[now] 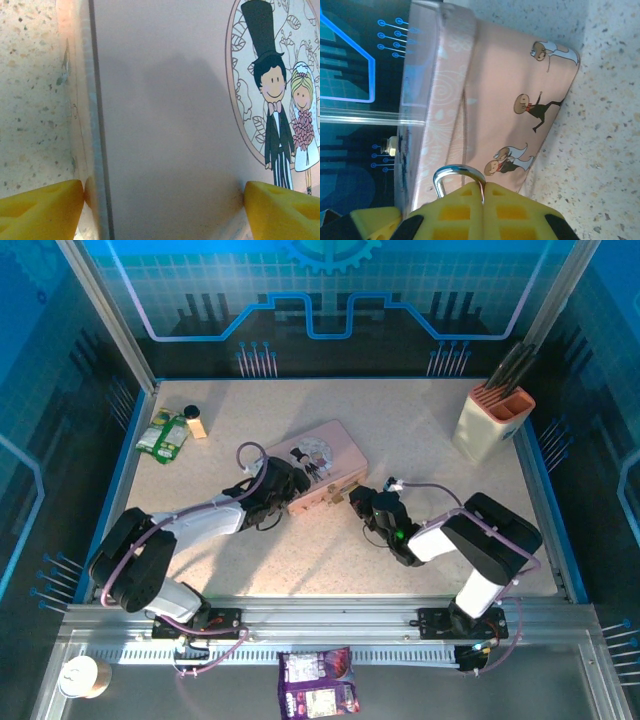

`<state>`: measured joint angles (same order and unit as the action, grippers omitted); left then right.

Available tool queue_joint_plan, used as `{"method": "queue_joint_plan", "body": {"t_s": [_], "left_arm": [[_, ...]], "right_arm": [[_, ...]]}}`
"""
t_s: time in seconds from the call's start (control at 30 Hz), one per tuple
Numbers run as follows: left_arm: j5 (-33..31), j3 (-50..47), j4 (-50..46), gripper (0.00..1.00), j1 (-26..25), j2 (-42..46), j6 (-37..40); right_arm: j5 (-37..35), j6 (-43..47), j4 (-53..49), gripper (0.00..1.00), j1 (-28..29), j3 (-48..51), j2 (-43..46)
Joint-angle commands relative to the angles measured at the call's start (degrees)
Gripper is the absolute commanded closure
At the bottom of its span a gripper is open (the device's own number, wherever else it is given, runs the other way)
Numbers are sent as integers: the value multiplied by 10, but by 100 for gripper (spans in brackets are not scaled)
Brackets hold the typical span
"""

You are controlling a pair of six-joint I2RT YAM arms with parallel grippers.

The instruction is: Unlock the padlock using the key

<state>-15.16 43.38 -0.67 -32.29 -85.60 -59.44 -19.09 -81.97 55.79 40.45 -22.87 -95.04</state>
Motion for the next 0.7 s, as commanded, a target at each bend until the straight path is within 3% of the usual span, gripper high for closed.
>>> {"method": "queue_joint_plan", "body": {"t_s": [0.0, 0.47, 0.67], "left_arm": [[-7, 16, -32, 17, 15, -32, 34], [21, 148, -25, 15, 58, -145, 173], [51, 234, -76, 13, 74, -175, 238]], "right_arm": [[-15, 40, -47, 100, -14, 7, 40], [34, 197, -317, 100, -56, 14, 225], [36, 256, -439, 100, -57, 11, 299]]}}
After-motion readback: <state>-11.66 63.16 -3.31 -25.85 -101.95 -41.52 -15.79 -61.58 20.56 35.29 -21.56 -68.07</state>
